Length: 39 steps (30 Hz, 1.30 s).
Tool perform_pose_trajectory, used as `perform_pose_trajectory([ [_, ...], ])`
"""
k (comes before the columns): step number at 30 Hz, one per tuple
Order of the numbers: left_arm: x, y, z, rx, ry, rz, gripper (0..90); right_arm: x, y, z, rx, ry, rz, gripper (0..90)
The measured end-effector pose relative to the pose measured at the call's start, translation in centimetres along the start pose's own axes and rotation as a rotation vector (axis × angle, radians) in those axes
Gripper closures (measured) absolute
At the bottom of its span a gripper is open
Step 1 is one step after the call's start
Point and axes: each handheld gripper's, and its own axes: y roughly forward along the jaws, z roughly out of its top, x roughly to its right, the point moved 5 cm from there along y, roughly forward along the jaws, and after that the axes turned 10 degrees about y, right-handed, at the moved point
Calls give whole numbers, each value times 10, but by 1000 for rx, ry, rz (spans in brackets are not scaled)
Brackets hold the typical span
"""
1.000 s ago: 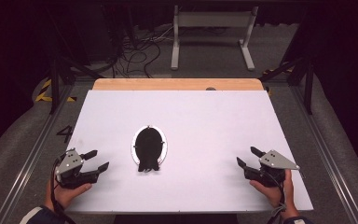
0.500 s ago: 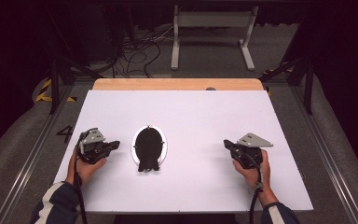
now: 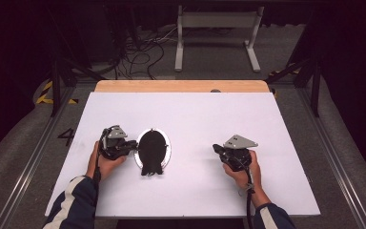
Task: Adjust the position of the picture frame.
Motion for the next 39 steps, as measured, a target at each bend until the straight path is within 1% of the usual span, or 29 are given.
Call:
perform_pose_trajectory([
  [1,-1,0,1,-3,8,0,824,3,-1,-1,0,3,-6,900],
  [3,1,1,1,-2,8,4,819,5,-2,-1,-1,8,-9,900],
  [4,1,2,2,0,18,9,819,8,-3,-3,0,18,-12,900],
  [6,2,2,2,3,12,-8,817,11,-4,-4,-3,26,-14,900],
  [7,3,2,2,5,11,-9,819,12,-4,-5,-6,24,-15,900],
  [8,5,2,2,5,4,-19,819,12,-4,-6,-9,22,-14,900],
  [10,9,1,2,7,22,-36,816,11,-3,-8,-20,-4,-20,900],
  [11,12,1,2,9,19,-51,815,10,-3,-9,-24,-17,-23,900],
  [12,13,1,2,11,28,-59,814,10,-4,-10,-26,-25,-20,900],
  [15,22,3,5,9,51,-51,814,10,-5,-12,-31,-34,-19,900],
  [16,26,3,6,2,60,-61,813,11,-5,-13,-34,-34,-19,900],
  [18,30,5,8,9,69,-77,812,11,-5,-15,-39,-38,-22,900],
  [19,33,7,10,9,65,-82,812,11,-5,-15,-37,-39,-23,900],
  [21,40,11,15,6,81,-82,812,12,-4,-16,-43,-41,-21,900],
  [22,43,12,17,6,98,-78,813,12,-3,-16,-43,-40,-20,900],
  [23,47,14,19,8,100,-78,814,12,-3,-16,-42,-40,-20,900],
  [24,52,15,22,5,115,-82,815,11,-4,-16,-42,-40,-20,900],
  [25,52,15,22,5,115,-82,815,11,-4,-16,-42,-40,-20,900],
  [26,54,16,23,4,132,-81,815,11,-4,-16,-41,-46,-20,900],
  [27,56,15,23,2,140,-96,815,10,-5,-15,-41,-46,-19,900],
  [28,58,14,22,3,138,-123,822,10,-5,-16,-41,-45,-15,900],
  [29,58,12,21,-1,139,-138,837,9,-5,-16,-44,-46,-11,900],
  [30,60,8,17,3,121,-178,857,8,-6,-18,-48,-48,-2,900],
  [31,60,8,17,3,121,-178,853,8,-6,-18,-48,-48,-2,900],
  [33,62,3,13,-25,148,-174,846,6,-7,-20,-55,-60,7,900],
  [34,63,2,11,-29,149,-184,840,4,-9,-21,-58,-68,15,900],
  [36,66,0,5,-35,166,-172,836,2,-10,-20,-58,-67,26,900],
  [38,67,-1,5,-37,170,-177,831,1,-10,-20,-57,-64,34,900],
  [39,70,-2,5,-36,184,-195,831,0,-11,-20,-56,-61,40,900],
])
